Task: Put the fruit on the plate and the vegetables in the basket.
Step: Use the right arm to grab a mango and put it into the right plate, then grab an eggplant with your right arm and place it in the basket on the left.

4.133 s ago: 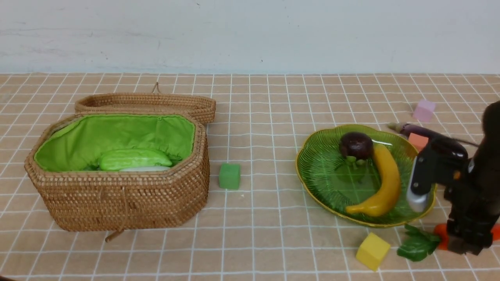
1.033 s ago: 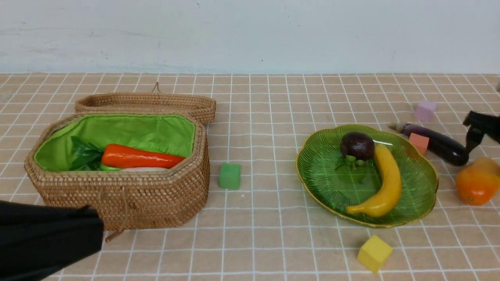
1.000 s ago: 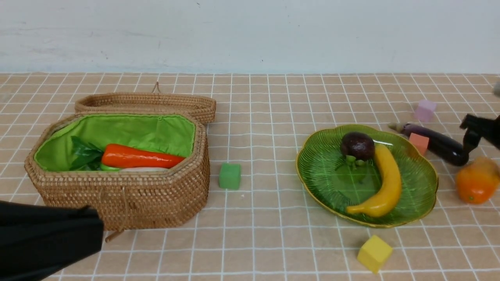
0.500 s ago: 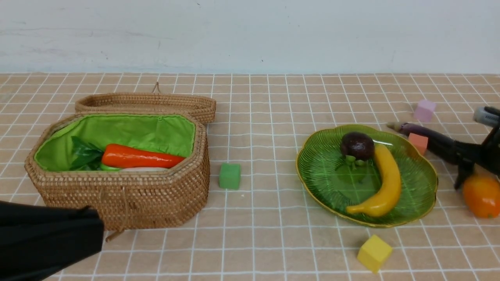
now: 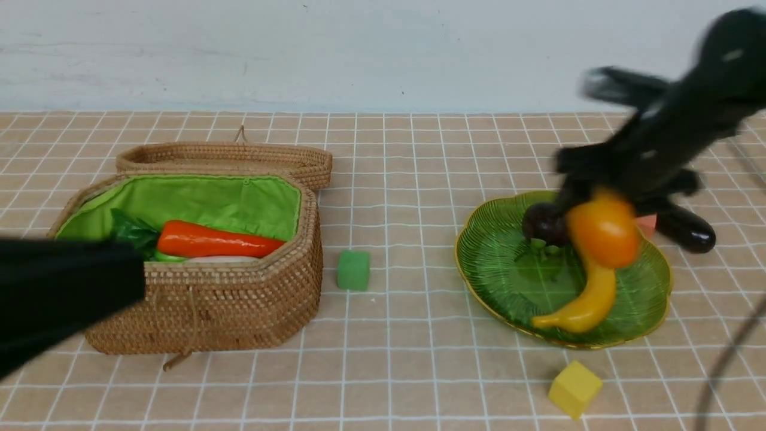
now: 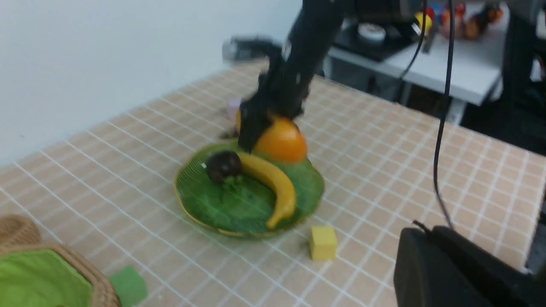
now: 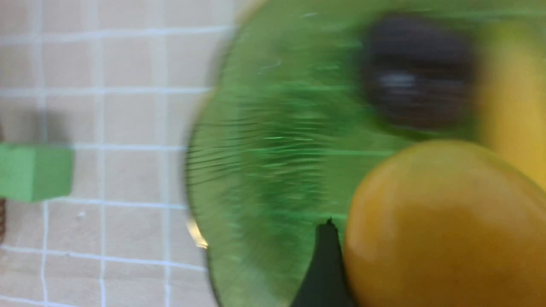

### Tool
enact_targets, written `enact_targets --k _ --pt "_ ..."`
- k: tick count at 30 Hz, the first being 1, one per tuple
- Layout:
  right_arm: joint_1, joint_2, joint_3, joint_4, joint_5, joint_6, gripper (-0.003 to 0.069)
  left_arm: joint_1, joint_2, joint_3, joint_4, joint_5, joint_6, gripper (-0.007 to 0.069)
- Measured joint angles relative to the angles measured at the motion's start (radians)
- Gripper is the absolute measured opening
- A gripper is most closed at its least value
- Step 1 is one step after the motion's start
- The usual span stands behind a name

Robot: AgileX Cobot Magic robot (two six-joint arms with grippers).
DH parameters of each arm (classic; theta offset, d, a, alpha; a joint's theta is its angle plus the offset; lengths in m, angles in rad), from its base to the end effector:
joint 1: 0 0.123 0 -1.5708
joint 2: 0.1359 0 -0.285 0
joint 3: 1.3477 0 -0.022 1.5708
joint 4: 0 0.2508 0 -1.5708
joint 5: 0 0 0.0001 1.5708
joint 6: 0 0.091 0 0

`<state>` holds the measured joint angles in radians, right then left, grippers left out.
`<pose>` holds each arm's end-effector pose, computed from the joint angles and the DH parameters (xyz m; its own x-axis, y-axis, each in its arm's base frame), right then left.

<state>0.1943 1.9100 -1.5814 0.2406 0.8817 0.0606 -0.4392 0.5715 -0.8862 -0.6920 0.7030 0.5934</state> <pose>0.4078 0.0973 0.2577 -0.9157 0.0339 -0.4003 -0.0763 0.9636 0.2561 0.0629 -0.0711 0.4119 -0.1363 0.0938 -0.9862 0.7593 0.6493 -0.0431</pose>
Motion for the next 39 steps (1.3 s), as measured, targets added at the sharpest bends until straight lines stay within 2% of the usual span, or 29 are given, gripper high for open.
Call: enact_targets --k 5,8,11,13,16,19,21,24,27,28,29,30,33,39 --pt "0.036 0.074 0.002 -0.003 -0.038 -0.002 0.0564 0.0 0.0 0.0 -0.002 -0.007 0.0 -0.0006" --pt "0.037 0.081 0.002 -0.007 -0.037 -0.002 0.0664 0.0 0.0 0.0 -0.002 -0.001 0.0 -0.001" --pt "0.038 0.057 -0.012 -0.023 -0.009 -0.002 0.0678 0.0 0.0 0.0 -0.002 0.008 0.0 -0.0011" --pt "0.038 0.025 -0.033 -0.067 0.019 -0.002 0.0668 0.0 0.0 0.0 -0.002 0.014 0.0 -0.0011" --pt "0.028 -0.027 -0.071 -0.202 0.072 -0.016 0.0618 0.0 0.0 0.0 -0.002 0.028 0.0 -0.0011" --pt "-0.045 -0.056 -0.11 -0.366 0.098 -0.112 0.0543 0.0 0.0 0.0 -0.003 0.051 0.0 -0.0011" --pt "-0.094 -0.051 -0.12 -0.386 0.095 -0.156 0.0521 0.0 0.0 0.0 -0.004 0.059 0.0 -0.0011" --pt "-0.244 0.006 -0.133 -0.309 0.059 -0.331 0.0489 0.0 0.0 0.0 -0.005 0.082 0.0 -0.0009" --pt "-0.346 0.091 -0.147 -0.163 0.04 -0.491 0.0491 0.0 0.0 0.0 -0.005 0.105 0.0 -0.001" --pt "-0.385 0.129 -0.163 -0.08 0.031 -0.569 0.0499 0.0 0.0 0.0 -0.005 0.112 0.0 -0.001" --pt "-0.39 0.135 -0.165 -0.069 0.031 -0.569 0.0499 0.0 0.0 0.0 -0.005 0.112 0.0 -0.001" --pt "-0.421 0.185 -0.193 0.021 0.02 -0.629 0.0517 0.0 0.0 0.0 -0.005 0.114 0.0 -0.001" --pt "-0.458 0.262 -0.254 0.128 0.004 -0.71 0.0544 0.0 0.0 0.0 -0.005 0.115 0.0 -0.0006" --pt "-0.455 0.371 -0.331 0.183 -0.03 -0.825 0.056 0.0 0.0 0.0 -0.005 0.115 0.0 -0.0006"
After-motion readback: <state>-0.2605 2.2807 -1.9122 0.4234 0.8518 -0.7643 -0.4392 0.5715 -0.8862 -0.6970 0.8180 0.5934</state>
